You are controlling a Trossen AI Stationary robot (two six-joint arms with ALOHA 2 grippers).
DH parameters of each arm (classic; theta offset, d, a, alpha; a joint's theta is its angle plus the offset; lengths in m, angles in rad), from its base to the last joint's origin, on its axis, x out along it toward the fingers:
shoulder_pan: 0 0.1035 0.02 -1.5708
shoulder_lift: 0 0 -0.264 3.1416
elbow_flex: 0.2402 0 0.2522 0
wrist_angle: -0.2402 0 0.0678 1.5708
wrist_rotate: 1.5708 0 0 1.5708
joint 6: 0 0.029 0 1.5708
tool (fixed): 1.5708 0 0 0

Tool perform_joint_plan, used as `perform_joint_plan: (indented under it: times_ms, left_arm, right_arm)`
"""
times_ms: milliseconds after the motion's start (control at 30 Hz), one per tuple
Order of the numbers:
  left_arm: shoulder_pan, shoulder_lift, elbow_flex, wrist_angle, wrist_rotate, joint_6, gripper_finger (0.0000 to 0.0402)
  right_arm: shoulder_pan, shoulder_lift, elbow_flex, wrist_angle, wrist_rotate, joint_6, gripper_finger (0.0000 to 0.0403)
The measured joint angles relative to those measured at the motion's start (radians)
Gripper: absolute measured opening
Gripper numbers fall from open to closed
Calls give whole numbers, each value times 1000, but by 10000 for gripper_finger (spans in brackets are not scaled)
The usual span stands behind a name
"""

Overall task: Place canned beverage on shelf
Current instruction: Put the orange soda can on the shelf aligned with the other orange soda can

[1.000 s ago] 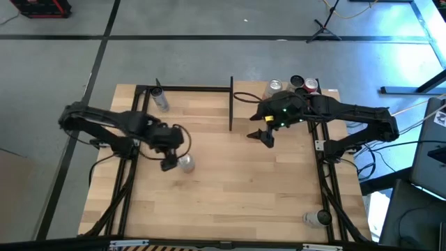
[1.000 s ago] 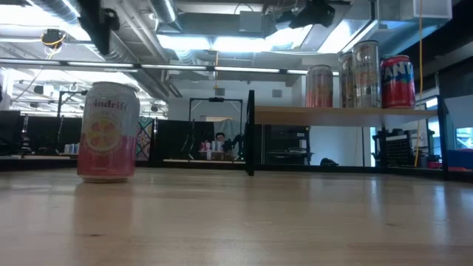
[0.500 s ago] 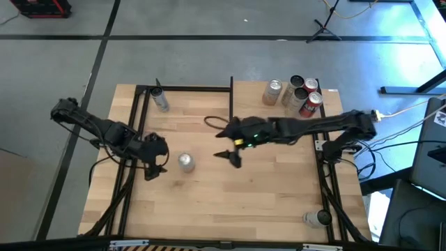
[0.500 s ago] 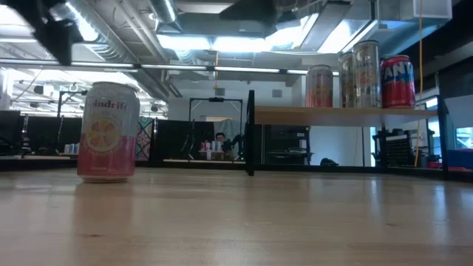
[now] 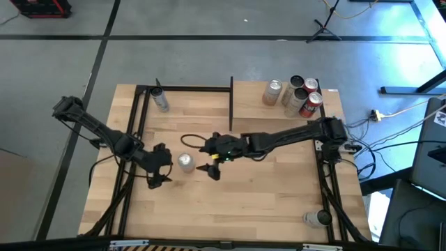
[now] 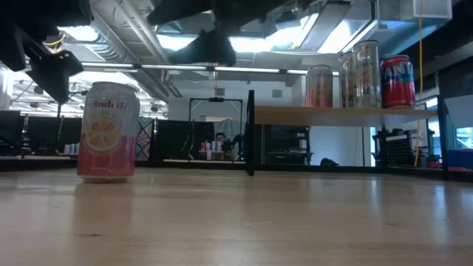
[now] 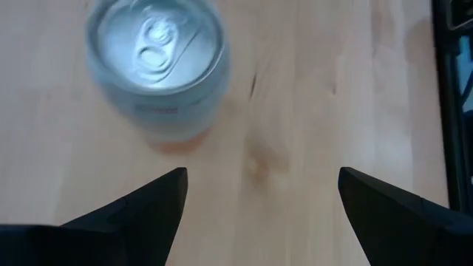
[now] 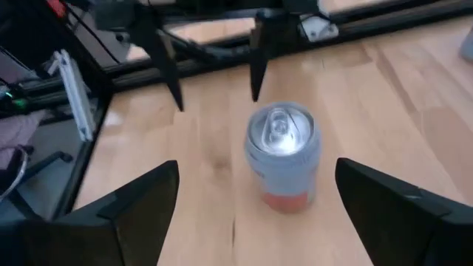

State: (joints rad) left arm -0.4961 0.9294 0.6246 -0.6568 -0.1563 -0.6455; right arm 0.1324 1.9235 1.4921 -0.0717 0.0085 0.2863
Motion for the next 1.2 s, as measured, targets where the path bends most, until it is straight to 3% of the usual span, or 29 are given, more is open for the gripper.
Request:
perform_joint_plan:
  times_ms: [200, 567, 1033, 1200]
  left_arm:
    - [0, 1, -92, 177, -7, 35, 339]
    - [0, 1, -128, 205, -74, 54, 339]
    - [0, 1, -128, 205, -95, 53, 339]
    - [0, 1, -128, 205, -116, 53, 339]
  right_arm:
    - [-2, 123, 101, 32, 19, -3, 353]
    - [-7, 292, 284, 23, 88, -33, 353]
    - [-9, 356, 290, 22, 98, -33, 352]
    - [-11, 356, 290, 17, 105, -56, 322]
